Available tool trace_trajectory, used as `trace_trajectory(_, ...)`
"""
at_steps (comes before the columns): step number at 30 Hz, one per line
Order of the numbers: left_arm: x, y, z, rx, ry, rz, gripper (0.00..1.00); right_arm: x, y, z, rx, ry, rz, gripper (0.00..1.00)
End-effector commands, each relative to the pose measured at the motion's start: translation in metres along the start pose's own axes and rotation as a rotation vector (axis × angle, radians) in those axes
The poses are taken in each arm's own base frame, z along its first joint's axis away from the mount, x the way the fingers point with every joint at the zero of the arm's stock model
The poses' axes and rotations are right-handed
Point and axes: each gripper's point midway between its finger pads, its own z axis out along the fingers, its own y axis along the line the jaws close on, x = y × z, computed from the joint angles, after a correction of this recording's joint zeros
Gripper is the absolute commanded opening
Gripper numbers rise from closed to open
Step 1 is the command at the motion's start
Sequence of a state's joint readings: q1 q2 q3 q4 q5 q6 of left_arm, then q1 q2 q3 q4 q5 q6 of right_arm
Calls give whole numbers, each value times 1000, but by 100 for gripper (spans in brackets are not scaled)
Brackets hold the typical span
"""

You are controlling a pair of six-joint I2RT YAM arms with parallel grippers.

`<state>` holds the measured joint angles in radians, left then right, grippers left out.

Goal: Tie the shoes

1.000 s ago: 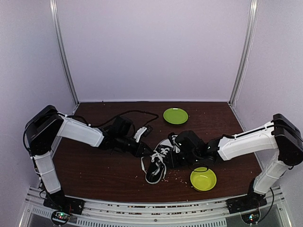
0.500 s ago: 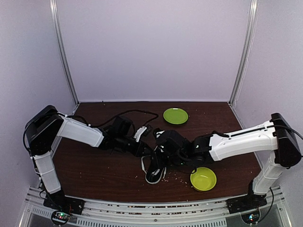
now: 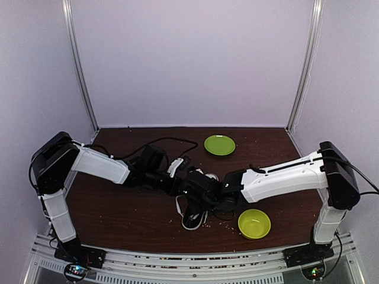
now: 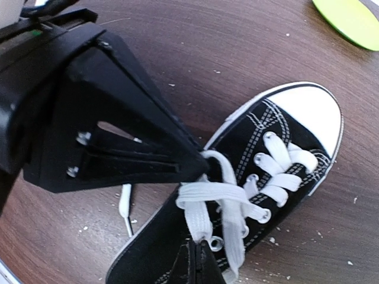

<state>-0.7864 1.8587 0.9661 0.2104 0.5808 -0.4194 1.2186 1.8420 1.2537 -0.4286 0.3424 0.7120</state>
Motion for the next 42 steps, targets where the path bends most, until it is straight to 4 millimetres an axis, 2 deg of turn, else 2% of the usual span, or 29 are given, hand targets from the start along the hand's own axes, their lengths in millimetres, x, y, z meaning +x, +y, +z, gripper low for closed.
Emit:
trace_trajectory(1,-13,6,-7,-33,-55,-4,0,-6,-21,-17,36,-41,28,0)
trace_trajectory(9,-13,20,-10,-69,-64,-38,0,14,-32,-18,-50,0,78,0)
trace_trajectory(14,-13,16,-8,-44,-63,-33,0,9,-26,-23,-94,-7,74,0)
trace_trajectory(19,-11,13,-6,-12,-53,-32,0,-10,-12,-26,-122,-39,45,20)
trace_trajectory(23,-10,12,-4,-1,-47,-32,0,-18,-1,-19,-118,-30,3,28)
trace_trajectory(26,-9,11,-4,2,-44,-34,0,-17,3,-10,-97,-12,-28,32)
trace_trajectory(31,-10,11,-4,3,-45,-35,0,-12,5,0,-78,15,-52,33)
trace_trajectory(42,-10,10,-4,7,-46,-33,0,-8,-5,19,15,26,-53,33)
